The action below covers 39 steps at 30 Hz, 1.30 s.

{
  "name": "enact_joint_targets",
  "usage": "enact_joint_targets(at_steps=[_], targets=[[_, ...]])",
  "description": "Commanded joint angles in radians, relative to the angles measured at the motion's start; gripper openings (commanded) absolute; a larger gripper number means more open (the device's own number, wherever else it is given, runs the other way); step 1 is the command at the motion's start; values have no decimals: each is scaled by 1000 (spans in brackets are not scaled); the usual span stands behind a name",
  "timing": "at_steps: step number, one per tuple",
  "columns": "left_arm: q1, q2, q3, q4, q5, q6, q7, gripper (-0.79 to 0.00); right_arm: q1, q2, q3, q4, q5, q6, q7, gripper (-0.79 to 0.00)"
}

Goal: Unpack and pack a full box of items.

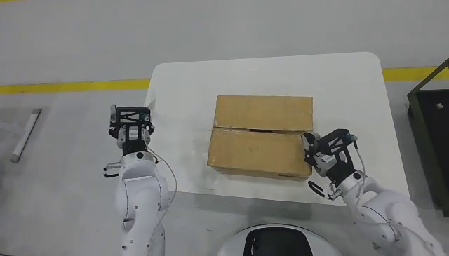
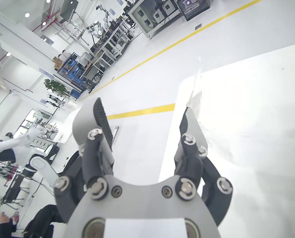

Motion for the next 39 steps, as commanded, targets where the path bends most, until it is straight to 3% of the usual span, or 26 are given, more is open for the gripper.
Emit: enact_joint_targets(at_steps=[1, 6, 12, 26, 30, 33, 39], targets=[[0, 1, -12, -2, 2, 0, -5, 0, 1, 1, 0, 2, 1, 3, 2, -785], [5, 2, -31, -16, -14, -15, -11, 0, 5, 3, 4, 0, 8, 8, 6, -785], [8, 2, -64, -52, -48, 26, 6, 0, 9, 5, 5, 6, 14, 16, 5, -785], [22, 9, -43, -131, 12, -51, 52, 0, 15, 10, 24, -12, 45, 47, 4, -785], [38, 2, 60, -182, -73, -132, 9, 0, -10, 13, 70, -44, 64, 63, -12, -785], [53, 1, 188, -209, -51, -227, 7, 0, -41, 16, 122, -60, 81, 69, -25, -785], [42, -16, 441, -160, -70, -265, -7, 0, -144, 23, 232, -79, 107, 56, -48, -785]])
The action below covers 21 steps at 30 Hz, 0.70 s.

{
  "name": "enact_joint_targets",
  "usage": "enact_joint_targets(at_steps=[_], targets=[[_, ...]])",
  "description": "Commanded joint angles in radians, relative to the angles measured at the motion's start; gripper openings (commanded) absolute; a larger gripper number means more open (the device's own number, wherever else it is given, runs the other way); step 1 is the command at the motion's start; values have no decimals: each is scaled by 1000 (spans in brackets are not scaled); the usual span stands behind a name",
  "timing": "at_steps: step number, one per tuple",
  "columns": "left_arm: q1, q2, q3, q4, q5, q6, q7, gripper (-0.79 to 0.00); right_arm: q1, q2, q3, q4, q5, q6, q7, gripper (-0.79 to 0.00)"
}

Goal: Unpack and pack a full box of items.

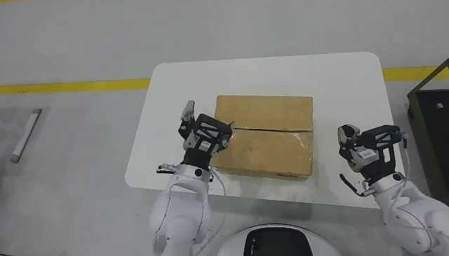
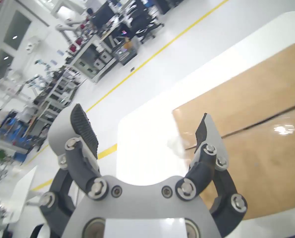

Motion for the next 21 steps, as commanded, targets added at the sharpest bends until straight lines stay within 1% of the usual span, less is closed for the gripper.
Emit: enact_joint_targets(at_steps=[1, 4, 7, 10, 13, 15, 17, 21], targets=[[-14, -5, 69, 35, 6, -11, -9, 0, -30, 1, 31, -2, 6, -3, -9, -785], [-48, -13, 146, 89, 7, -45, -26, 0, -73, 3, 73, -2, 21, -4, -25, -785], [-85, -21, 191, 144, 7, -66, -41, 0, -103, 3, 99, -2, 33, -8, -44, -785], [-127, -27, 214, 203, 17, -87, -62, 0, -123, 3, 116, -1, 46, -5, -59, -785], [-169, -33, 227, 260, 44, -85, -75, 0, -135, 3, 123, -2, 48, -6, -70, -785], [-206, -35, 240, 290, 119, -82, -73, 0, -140, 3, 123, -3, 48, -6, -74, -785], [-217, -39, 244, 313, 120, -61, -74, 0, -144, 3, 123, -4, 46, -4, -79, -785], [-255, -44, 246, 361, 149, -81, -96, 0, -148, 3, 125, -2, 42, 0, -87, -785]])
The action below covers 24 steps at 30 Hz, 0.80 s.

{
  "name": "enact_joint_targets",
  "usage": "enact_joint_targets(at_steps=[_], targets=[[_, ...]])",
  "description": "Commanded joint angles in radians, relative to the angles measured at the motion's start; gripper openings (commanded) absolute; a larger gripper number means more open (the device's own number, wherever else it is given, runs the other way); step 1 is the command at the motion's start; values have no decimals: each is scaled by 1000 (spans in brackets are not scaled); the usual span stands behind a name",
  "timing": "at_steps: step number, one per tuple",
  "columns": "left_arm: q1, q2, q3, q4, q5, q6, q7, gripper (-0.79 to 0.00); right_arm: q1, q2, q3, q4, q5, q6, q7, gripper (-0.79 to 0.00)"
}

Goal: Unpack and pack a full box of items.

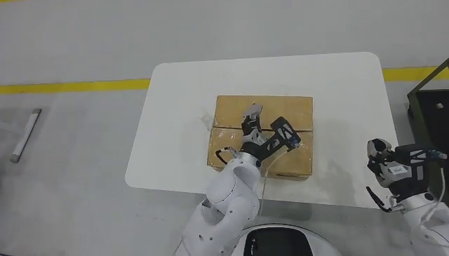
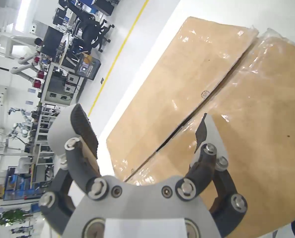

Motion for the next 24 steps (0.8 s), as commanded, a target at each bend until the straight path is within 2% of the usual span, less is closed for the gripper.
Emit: enact_joint_targets(at_steps=[1, 6, 15, 16, 17, 18, 24], targets=[[-12, -2, -1, 23, 4, -20, -15, 0, 0, 0, 2, 1, 0, 2, -1, -785], [-37, -7, -1, 55, 3, -89, -52, 0, 5, 1, 4, 5, -1, 2, 1, -785], [-63, -16, 1, 95, 41, -34, -27, 0, 19, 1, -1, 14, -2, 12, 1, -785], [-66, -17, -2, 98, 42, -19, -13, -419, 20, 1, -2, 14, -3, 12, 1, -785], [-66, -18, -5, 103, 37, -3, -1, -533, 22, 1, -3, 15, -3, 13, 1, -785], [-67, -19, -7, 104, 33, 10, 11, -773, 24, 1, -4, 15, -3, 14, 1, -785], [-57, -22, -19, 89, 21, 42, 67, -785, 29, 2, -6, 19, -4, 15, 0, -785]])
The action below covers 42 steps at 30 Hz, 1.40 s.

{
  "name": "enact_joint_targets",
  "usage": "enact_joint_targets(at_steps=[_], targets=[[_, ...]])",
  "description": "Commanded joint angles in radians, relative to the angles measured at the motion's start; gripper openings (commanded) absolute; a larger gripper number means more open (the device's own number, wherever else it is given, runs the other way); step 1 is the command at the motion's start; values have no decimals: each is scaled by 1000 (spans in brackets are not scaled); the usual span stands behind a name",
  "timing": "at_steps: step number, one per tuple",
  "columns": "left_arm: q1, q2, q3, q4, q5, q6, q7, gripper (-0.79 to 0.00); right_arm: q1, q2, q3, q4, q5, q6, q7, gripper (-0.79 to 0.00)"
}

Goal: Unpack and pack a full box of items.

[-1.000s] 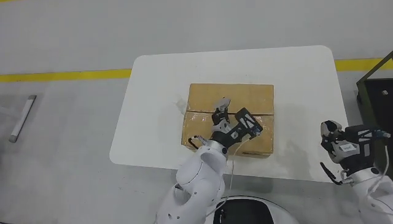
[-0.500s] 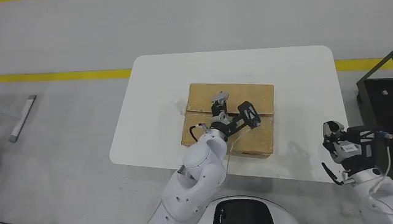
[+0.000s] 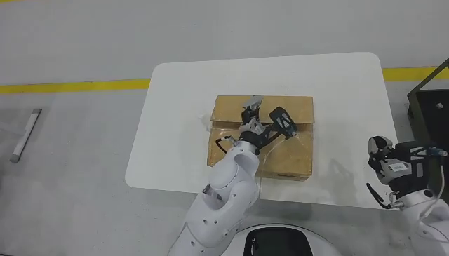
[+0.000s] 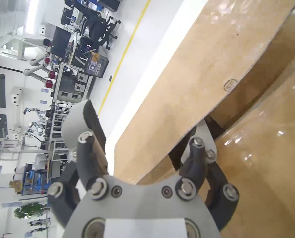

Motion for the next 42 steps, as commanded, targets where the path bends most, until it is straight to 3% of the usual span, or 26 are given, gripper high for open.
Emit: enact_joint_targets(at_steps=[1, 8, 21, 22, 23, 31, 42], targets=[[6, 0, -4, -10, 1, 4, 7, -785, 3, 0, 1, 1, 1, 0, -1, -785], [45, -1, -11, -37, -48, -9, 38, -785, 11, 1, 5, 10, 2, -5, -1, -785], [123, 1, 15, -135, 8, -46, 10, -785, 8, 2, 2, 30, 10, -9, -9, -785], [124, 1, 17, -143, 8, -50, 7, -212, 7, 2, 3, 31, 11, -9, -9, -785], [120, 0, 18, -145, 11, -51, 7, 0, 7, 2, 3, 32, 13, -8, -10, -785], [-31, -28, 53, -70, 39, 3, 18, 0, -2, 3, 25, 17, 16, -12, -16, -785], [-313, -95, 116, 275, 23, 73, 22, 0, -19, 3, 39, 13, 30, -10, -22, -785]])
